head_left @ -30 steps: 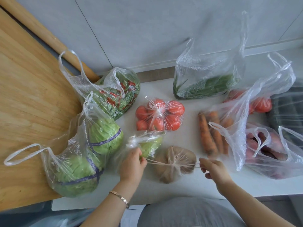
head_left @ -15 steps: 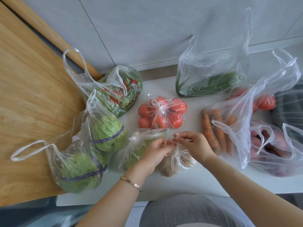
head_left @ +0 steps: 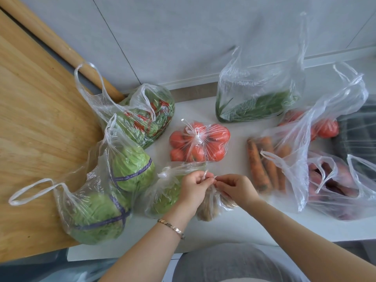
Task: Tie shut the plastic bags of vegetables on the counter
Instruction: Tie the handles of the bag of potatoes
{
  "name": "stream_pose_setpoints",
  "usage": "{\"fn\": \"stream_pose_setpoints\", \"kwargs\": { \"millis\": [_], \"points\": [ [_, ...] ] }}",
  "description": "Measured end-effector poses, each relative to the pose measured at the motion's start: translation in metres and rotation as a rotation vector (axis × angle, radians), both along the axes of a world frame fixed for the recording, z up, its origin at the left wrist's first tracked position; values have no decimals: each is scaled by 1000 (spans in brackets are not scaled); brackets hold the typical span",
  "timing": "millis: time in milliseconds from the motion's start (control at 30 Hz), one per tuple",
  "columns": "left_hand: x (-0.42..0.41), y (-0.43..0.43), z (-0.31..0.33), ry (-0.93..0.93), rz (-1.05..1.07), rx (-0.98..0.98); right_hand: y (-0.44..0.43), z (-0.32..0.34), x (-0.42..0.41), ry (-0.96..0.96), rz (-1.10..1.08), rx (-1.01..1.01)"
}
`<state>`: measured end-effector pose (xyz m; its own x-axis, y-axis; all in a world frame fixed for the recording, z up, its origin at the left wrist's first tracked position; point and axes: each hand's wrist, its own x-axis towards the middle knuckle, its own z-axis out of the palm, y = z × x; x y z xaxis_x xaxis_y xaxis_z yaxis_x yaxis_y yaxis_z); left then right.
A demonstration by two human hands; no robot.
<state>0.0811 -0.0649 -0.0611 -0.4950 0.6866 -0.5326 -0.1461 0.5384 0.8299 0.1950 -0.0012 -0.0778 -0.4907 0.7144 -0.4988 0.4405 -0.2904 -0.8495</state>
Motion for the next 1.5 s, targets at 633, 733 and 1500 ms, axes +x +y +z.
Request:
{"fn": "stream_pose_setpoints", "kwargs": {
  "millis": [633, 733, 1500],
  "points": [
    [-9, -15, 12, 432, -215, 158, -15, -6, -23, -238, 103, 215],
    [-10, 1, 15, 421, -250, 162, -18, -7, -18, -264, 300, 359],
    [-25, -19, -14, 353, -520, -105, -5, -4, -6, -85, 175, 28]
  ]
}}
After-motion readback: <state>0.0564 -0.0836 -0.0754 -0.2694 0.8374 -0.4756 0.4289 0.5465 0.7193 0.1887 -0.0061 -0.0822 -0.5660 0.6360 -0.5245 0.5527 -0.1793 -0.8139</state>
